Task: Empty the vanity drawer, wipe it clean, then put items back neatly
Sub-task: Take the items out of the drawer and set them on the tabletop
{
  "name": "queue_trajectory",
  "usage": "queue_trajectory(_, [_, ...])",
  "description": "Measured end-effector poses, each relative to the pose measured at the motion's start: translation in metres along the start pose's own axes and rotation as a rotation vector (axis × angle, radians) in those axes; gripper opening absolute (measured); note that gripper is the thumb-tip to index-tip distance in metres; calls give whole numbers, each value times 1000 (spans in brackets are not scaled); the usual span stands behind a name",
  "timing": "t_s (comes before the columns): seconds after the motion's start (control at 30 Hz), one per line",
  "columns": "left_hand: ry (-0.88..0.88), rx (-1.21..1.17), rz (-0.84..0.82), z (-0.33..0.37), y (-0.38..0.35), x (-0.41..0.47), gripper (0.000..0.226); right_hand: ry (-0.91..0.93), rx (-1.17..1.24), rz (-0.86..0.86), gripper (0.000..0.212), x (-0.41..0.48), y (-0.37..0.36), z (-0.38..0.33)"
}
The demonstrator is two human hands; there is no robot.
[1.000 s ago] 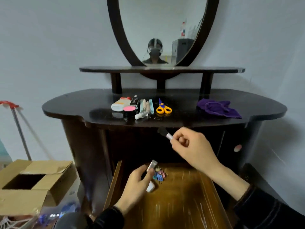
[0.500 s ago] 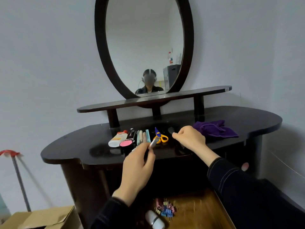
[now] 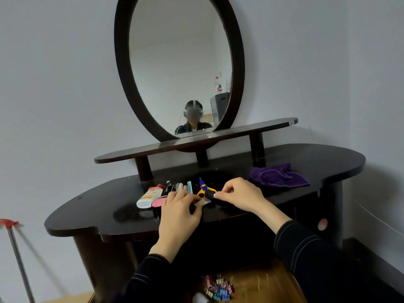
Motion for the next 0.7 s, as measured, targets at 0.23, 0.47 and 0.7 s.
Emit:
queue_trajectory(0.23, [-24,-52,111,-2,10,-29,30,-16,171,199,42,-8,14,9])
queue_trajectory(0.47, [-30,-267,297,-18,14,-80,38,-34,54,515,21,-55,18,5])
queue_trajectory(0.7, [70,-333,19,-44,-79,-158,23,390,160,773,13,-141,-34,-2])
Point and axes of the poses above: each hand's wrist, its own x-axis towards the middle knuckle, its own y-axis out of the back of the hand, z = x × y, the point moved 9 cm from there along x, towards the middle knuckle, and after that the axes turned 15 degrees about -z, right-handed, at the moved point
